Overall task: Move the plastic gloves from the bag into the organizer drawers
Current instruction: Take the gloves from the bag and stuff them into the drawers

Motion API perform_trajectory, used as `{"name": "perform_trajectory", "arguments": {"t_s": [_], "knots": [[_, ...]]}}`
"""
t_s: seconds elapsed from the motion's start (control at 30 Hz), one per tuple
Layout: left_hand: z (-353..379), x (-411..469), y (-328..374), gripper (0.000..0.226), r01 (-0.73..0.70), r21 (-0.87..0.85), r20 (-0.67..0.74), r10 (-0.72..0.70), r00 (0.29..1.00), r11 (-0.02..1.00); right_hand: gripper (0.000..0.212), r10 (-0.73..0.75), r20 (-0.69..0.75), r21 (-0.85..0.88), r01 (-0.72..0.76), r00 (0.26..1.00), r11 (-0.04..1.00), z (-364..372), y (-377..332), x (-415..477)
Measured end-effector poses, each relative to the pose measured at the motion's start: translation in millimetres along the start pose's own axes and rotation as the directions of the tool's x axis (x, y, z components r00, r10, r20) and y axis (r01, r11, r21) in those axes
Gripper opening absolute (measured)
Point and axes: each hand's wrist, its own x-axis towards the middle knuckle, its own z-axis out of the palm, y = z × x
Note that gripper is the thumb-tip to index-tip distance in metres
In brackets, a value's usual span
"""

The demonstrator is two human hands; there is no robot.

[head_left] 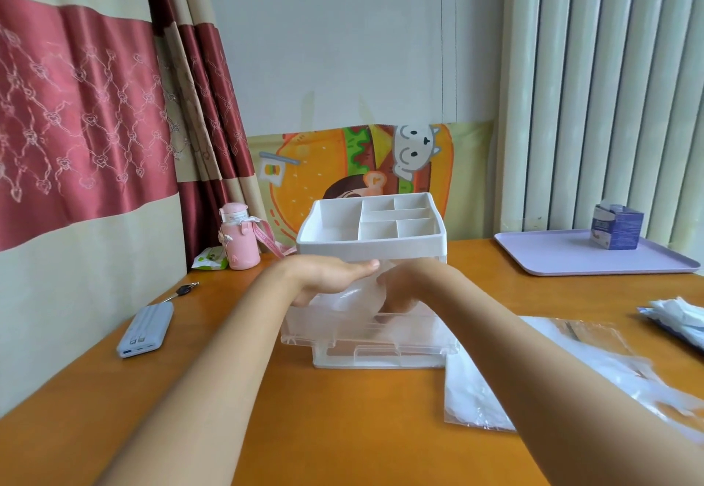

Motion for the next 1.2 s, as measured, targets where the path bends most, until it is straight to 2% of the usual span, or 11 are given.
{"name": "perform_trajectory", "arguments": {"t_s": [0.13, 0.23, 0.37, 0.53, 0.67, 0.77, 0.87, 0.97, 1.03, 1.13, 1.2], "knots": [[2.8, 2.9, -0.8, 0.072, 0.024, 0.041, -0.019, -0.023, 1.000, 0.999, 0.067, -0.005, -0.022, -0.006, 0.005, 1.000, 1.000, 0.5, 1.2, -2.2], [5.5, 2.1, 1.2, 0.079, 0.072, 0.166, -0.052, -0.064, 0.997, 0.984, 0.063, -0.070, -0.063, 0.012, 0.070, 0.996, 0.997, -0.4, 1.8, -9.1], [6.8, -0.5, 0.2, 0.077, 0.087, 0.323, -0.093, -0.060, 0.994, 0.942, 0.051, -0.138, -0.211, 0.197, 0.180, 0.968, 0.964, -3.2, 11.8, -32.6], [2.0, 7.6, -6.2, 0.035, 0.018, 0.638, -0.074, 0.038, 0.997, 0.770, 0.027, -0.149, -0.375, 0.467, 0.326, 0.915, 0.822, -1.4, 46.1, -67.9], [-3.0, 20.1, -7.7, 0.033, 0.015, 0.675, -0.088, 0.060, 0.994, 0.738, 0.020, -0.139, -0.484, 0.536, 0.419, 0.864, 0.733, 9.8, 76.9, -85.2], [-3.9, 11.9, -1.8, 0.034, 0.051, 0.565, -0.186, 0.067, 0.980, 0.824, 0.016, -0.052, -0.603, 0.567, 0.473, 0.796, 0.674, 18.6, 100.0, -101.0], [8.7, -13.5, 20.9, 0.037, -0.041, 0.416, -0.387, 0.218, 0.896, 0.909, 0.012, 0.091, -0.688, 0.593, 0.485, 0.720, 0.643, 32.2, 125.2, -116.1], [49.0, -46.0, 57.0, 0.028, -0.378, 0.347, -0.577, 0.513, 0.636, 0.859, 0.024, 0.280, -0.716, 0.604, 0.366, 0.640, 0.708, 50.1, 149.6, -119.6], [83.6, -56.4, 76.5, 0.034, -0.574, 0.310, -0.572, 0.630, 0.524, 0.758, 0.033, 0.370, -0.698, 0.628, 0.277, 0.613, 0.727, 63.0, 165.1, -120.8], [134.8, -43.1, 89.1, 0.037, -0.728, 0.237, -0.489, 0.727, 0.482, 0.643, 0.036, 0.441, -0.671, 0.634, 0.154, 0.596, 0.758, 86.3, 186.9, -119.3], [168.5, -24.4, 91.9, 0.033, -0.758, 0.206, -0.416, 0.757, 0.504, 0.618, 0.035, 0.486, -0.620, 0.656, 0.068, 0.616, 0.751, 104.6, 203.4, -117.1]]}}
